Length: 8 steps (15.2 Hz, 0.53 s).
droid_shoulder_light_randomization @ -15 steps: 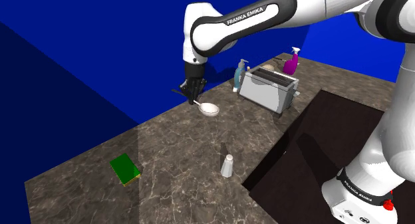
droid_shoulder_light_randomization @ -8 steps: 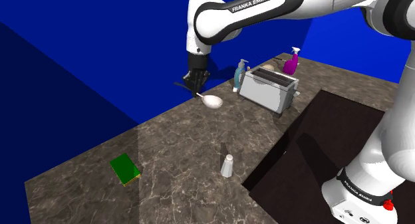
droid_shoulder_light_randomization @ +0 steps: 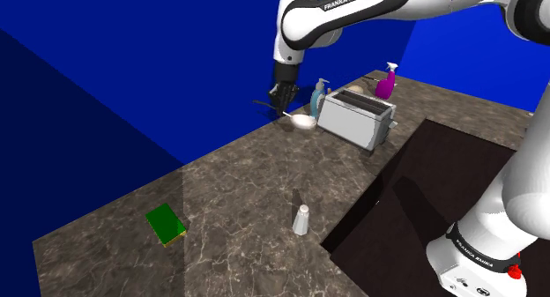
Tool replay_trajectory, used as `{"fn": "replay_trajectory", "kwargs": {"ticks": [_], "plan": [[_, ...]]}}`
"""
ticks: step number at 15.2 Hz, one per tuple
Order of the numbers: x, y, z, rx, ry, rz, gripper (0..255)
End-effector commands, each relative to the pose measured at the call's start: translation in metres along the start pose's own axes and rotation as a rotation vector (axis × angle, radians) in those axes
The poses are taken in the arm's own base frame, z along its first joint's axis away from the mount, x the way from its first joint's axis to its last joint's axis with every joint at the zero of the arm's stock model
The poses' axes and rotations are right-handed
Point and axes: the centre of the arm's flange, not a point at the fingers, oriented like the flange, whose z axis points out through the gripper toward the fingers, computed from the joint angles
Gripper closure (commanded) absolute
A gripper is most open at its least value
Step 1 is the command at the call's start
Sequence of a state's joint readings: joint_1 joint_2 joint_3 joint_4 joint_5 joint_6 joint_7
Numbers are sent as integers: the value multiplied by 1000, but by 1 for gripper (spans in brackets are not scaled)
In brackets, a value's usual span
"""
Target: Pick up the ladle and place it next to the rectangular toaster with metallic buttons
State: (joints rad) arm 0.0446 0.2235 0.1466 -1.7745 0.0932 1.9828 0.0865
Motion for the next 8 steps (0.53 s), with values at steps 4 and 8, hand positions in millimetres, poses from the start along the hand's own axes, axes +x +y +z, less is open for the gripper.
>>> {"fn": "replay_trajectory", "kwargs": {"ticks": [4,8], "plan": [[1,65,-7,0,0,-1,255],[2,118,-13,0,0,-1,255]]}}
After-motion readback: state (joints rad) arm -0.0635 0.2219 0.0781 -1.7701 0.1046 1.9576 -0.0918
